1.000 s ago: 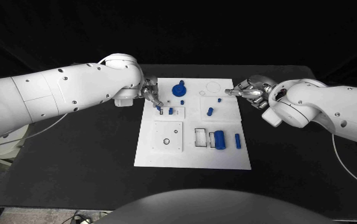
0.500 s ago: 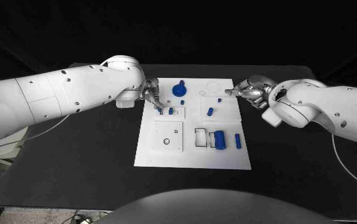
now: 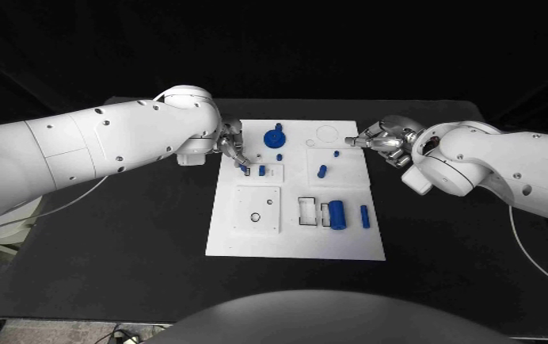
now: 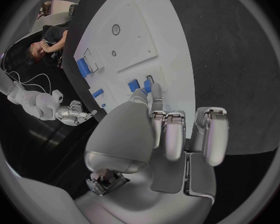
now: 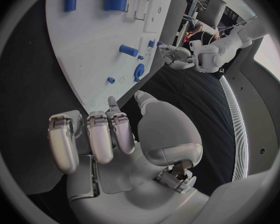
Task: Assemble the parts on the task board
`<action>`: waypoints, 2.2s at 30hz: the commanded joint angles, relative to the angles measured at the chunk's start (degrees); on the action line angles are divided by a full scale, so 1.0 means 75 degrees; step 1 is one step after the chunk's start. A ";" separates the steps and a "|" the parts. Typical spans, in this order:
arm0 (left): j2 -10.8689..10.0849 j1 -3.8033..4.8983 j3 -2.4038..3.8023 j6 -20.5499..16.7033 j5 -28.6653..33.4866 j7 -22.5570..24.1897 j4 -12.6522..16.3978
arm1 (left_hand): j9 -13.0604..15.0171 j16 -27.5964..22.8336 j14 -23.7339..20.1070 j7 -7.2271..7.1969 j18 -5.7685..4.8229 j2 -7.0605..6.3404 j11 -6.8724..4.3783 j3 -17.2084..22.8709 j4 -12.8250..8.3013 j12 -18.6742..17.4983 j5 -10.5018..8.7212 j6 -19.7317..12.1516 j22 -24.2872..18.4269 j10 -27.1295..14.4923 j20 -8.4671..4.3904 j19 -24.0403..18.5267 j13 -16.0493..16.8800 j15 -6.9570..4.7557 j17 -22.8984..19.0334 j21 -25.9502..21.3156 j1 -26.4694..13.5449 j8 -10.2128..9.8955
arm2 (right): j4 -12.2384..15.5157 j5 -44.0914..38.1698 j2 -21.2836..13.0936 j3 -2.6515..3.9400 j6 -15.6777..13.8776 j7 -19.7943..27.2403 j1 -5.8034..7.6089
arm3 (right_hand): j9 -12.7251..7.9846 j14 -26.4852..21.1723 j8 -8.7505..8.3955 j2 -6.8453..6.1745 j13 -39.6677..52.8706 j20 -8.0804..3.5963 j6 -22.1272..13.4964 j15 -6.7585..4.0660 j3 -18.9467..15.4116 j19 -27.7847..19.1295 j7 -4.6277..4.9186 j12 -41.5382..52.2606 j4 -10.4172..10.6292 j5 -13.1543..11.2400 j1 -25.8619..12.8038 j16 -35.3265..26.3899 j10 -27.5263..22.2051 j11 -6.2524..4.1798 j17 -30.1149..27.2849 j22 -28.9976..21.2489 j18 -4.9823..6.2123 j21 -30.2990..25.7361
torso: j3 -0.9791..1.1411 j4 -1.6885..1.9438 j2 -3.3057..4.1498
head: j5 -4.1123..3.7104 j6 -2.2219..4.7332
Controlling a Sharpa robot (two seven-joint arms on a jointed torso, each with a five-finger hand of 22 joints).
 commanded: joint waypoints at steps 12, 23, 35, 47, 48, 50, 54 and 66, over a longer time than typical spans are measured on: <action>0.0066 -0.0060 0.0001 0.0080 0.0058 0.0172 -0.0101 | 0.0010 0.0020 0.0798 -0.0128 -0.0058 0.0084 -0.0434 0.0045 0.0003 0.0000 0.0019 0.0076 0.2013 0.1217 0.0049 0.0790 0.1270 -0.0052 0.2010 0.0019 0.0008 0.0012 | 0.0010 -0.0045 0.0002 -0.0001 0.0077 0.0030 -0.0006 | 0.0010 0.0797 0.0035 -0.0011 0.2013 0.0061 0.0009 0.0044 -0.0049 0.0813 0.0055 0.0022 -0.0016 0.0033 0.0072 0.0031 0.0801 0.0076 0.2007 0.2011 -0.0051 0.0034 | -0.0006 -0.0001 0.0005 | 0.0010 -0.0002; 0.0080 -0.0068 0.0002 0.0088 0.0061 0.0193 -0.0107 | 0.0009 0.0020 0.0798 -0.0128 -0.0058 0.0084 -0.0434 0.0054 0.0003 0.0000 0.0016 0.0077 0.2013 0.1217 0.0050 0.0790 0.1270 -0.0052 0.2010 0.0019 0.0010 0.0010 | 0.0014 -0.0045 0.0010 -0.0001 0.0073 0.0027 -0.0006 | 0.0010 0.0797 0.0035 -0.0011 0.2013 0.0061 0.0009 0.0044 -0.0049 0.0813 0.0055 0.0022 -0.0016 0.0033 0.0072 0.0031 0.0801 0.0076 0.2007 0.2011 -0.0051 0.0034 | -0.0002 -0.0003 -0.0003 | -0.0003 -0.0002; 0.0130 -0.0077 0.0002 0.0116 0.0071 0.0219 -0.0131 | 0.0006 0.0020 0.0798 -0.0124 -0.0058 0.0089 -0.0430 0.0072 0.0009 0.0000 -0.0001 0.0077 0.2013 0.1217 0.0051 0.0790 0.1270 -0.0054 0.2010 0.0019 0.0004 0.0003 | 0.0012 -0.0045 0.0008 -0.0001 0.0072 0.0027 -0.0006 | 0.0010 0.0797 0.0035 -0.0011 0.2013 0.0061 0.0009 0.0044 -0.0049 0.0813 0.0055 0.0022 -0.0016 0.0033 0.0072 0.0031 0.0801 0.0076 0.2007 0.2011 -0.0051 0.0034 | -0.0003 0.0001 0.0003 | -0.0016 -0.0002; 0.0132 -0.0080 0.0001 0.0221 0.0082 0.0185 -0.0147 | -0.0002 0.0020 0.0798 -0.0115 -0.0058 0.0081 -0.0423 0.0114 0.0012 0.0000 -0.0074 0.0075 0.2013 0.1217 0.0054 0.0790 0.1270 -0.0054 0.2010 0.0019 -0.0013 -0.0013 | 0.0012 -0.0045 0.0003 -0.0001 0.0072 0.0026 -0.0006 | 0.0010 0.0797 0.0035 -0.0011 0.2013 0.0061 0.0009 0.0044 -0.0049 0.0813 0.0055 0.0022 -0.0016 0.0033 0.0072 0.0031 0.0801 0.0076 0.2007 0.2011 -0.0051 0.0034 | -0.0001 0.0003 -0.0001 | -0.0020 -0.0002; 0.0133 -0.0080 0.0001 0.0230 0.0082 0.0185 -0.0148 | -0.0002 0.0020 0.0798 -0.0115 -0.0058 0.0081 -0.0423 0.0114 0.0012 0.0000 -0.0074 0.0075 0.2013 0.1217 0.0054 0.0790 0.1270 -0.0054 0.2010 0.0019 -0.0013 -0.0013 | 0.0011 -0.0045 0.0004 -0.0001 0.0072 0.0026 -0.0006 | 0.0010 0.0797 0.0035 -0.0011 0.2013 0.0061 0.0009 0.0044 -0.0049 0.0813 0.0055 0.0022 -0.0016 0.0033 0.0072 0.0031 0.0801 0.0076 0.2007 0.2011 -0.0051 0.0034 | 0.0001 0.0003 -0.0002 | -0.0021 -0.0002; 0.0134 -0.0081 0.0001 0.0241 0.0082 0.0183 -0.0148 | -0.0002 0.0020 0.0798 -0.0115 -0.0058 0.0081 -0.0423 0.0114 0.0012 0.0000 -0.0074 0.0075 0.2013 0.1217 0.0054 0.0790 0.1270 -0.0054 0.2010 0.0019 -0.0013 -0.0013 | 0.0010 -0.0045 0.0006 -0.0001 0.0071 0.0027 -0.0006 | 0.0010 0.0797 0.0035 -0.0011 0.2013 0.0061 0.0009 0.0044 -0.0049 0.0813 0.0055 0.0022 -0.0016 0.0033 0.0072 0.0031 0.0801 0.0076 0.2007 0.2011 -0.0051 0.0034 | -0.0002 0.0000 -0.0004 | -0.0023 -0.0002; 0.0140 -0.0081 0.0001 0.0267 0.0084 0.0181 -0.0150 | -0.0004 0.0020 0.0798 -0.0114 -0.0058 0.0075 -0.0422 0.0123 0.0012 0.0000 -0.0094 0.0076 0.2013 0.1217 0.0055 0.0790 0.1270 -0.0053 0.2010 0.0019 -0.0018 -0.0016 | 0.0009 -0.0045 0.0009 -0.0001 0.0073 0.0027 -0.0006 | 0.0010 0.0797 0.0035 -0.0011 0.2013 0.0061 0.0009 0.0044 -0.0049 0.0813 0.0055 0.0022 -0.0016 0.0033 0.0072 0.0031 0.0801 0.0076 0.2007 0.2011 -0.0051 0.0034 | -0.0004 0.0003 0.0002 | -0.0020 -0.0002; 0.0163 -0.0083 0.0000 0.0284 0.0088 0.0166 -0.0169 | -0.0005 0.0020 0.0798 -0.0114 -0.0058 0.0074 -0.0423 0.0132 0.0010 0.0000 -0.0107 0.0077 0.2013 0.1217 0.0056 0.0790 0.1270 -0.0053 0.2010 0.0019 -0.0018 -0.0018 | 0.0011 -0.0045 0.0004 -0.0001 0.0074 0.0029 -0.0007 | 0.0010 0.0797 0.0035 -0.0011 0.2013 0.0061 0.0009 0.0044 -0.0049 0.0813 0.0055 0.0022 -0.0016 0.0033 0.0072 0.0031 0.0801 0.0076 0.2007 0.2011 -0.0051 0.0034 | -0.0004 -0.0001 0.0005 | -0.0009 -0.0002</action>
